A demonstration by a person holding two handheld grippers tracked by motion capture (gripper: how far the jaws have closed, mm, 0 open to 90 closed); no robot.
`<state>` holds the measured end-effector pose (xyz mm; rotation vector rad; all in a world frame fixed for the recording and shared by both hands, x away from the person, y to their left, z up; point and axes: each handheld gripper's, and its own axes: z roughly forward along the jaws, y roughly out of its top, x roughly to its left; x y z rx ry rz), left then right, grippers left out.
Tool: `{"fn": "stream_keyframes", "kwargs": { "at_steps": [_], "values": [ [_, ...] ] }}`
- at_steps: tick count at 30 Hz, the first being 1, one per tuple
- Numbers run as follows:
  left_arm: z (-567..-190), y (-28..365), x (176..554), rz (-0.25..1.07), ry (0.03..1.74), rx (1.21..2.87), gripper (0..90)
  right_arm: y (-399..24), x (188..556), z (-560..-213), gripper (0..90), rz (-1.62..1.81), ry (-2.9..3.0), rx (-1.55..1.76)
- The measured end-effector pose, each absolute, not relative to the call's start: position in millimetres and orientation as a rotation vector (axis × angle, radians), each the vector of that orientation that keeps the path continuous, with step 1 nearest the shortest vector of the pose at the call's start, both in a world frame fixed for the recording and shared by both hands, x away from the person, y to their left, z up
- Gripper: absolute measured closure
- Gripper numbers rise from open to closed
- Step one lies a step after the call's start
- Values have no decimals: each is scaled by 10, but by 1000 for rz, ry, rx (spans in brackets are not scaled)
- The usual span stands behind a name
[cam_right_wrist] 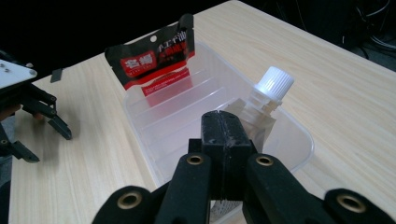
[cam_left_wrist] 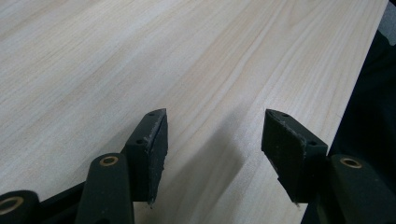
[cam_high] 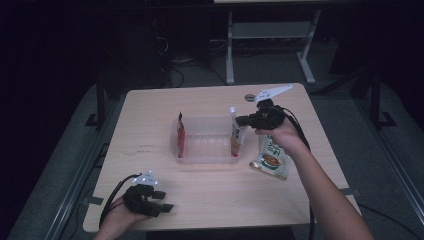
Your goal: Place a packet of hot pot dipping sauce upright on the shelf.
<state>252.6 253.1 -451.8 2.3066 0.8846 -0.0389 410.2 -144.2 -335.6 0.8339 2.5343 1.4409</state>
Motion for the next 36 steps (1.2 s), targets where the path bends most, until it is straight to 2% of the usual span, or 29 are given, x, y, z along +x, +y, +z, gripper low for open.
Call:
{"fn": "stream_keyframes", "kwargs": {
  "at_steps": [3,9,13,17,23,27,29,33,36],
  "values": [
    [-4520,2533,2526,-45,880,2306,405,-1452,4091,-3378,826,1493,2523,841],
    [-4513,2529,2517,-40,872,2305,397,-1566,3975,-3298,505,1546,2449,858],
    [-4515,2533,2525,-28,863,2306,395,-1703,3825,-3303,416,1515,2424,865],
    [-4518,2516,2510,-25,861,2301,385,-1805,3703,-3357,384,1451,2418,861],
    [-4518,2523,2516,-5,834,2308,376,-1962,3634,-3547,399,1371,2403,863],
    [-4509,2532,2511,-1,824,2319,374,-2093,3678,-3747,513,1326,2411,931],
    [-4511,2535,2506,0,826,2313,373,-2153,3701,-3829,608,1313,2418,970],
    [-4514,2550,2500,3,827,2311,372,-2256,3755,-3977,692,1251,2407,1065],
    [-4511,2564,2502,9,814,2317,371,-2311,3791,-4088,814,1219,2421,1090]
  ]
}}
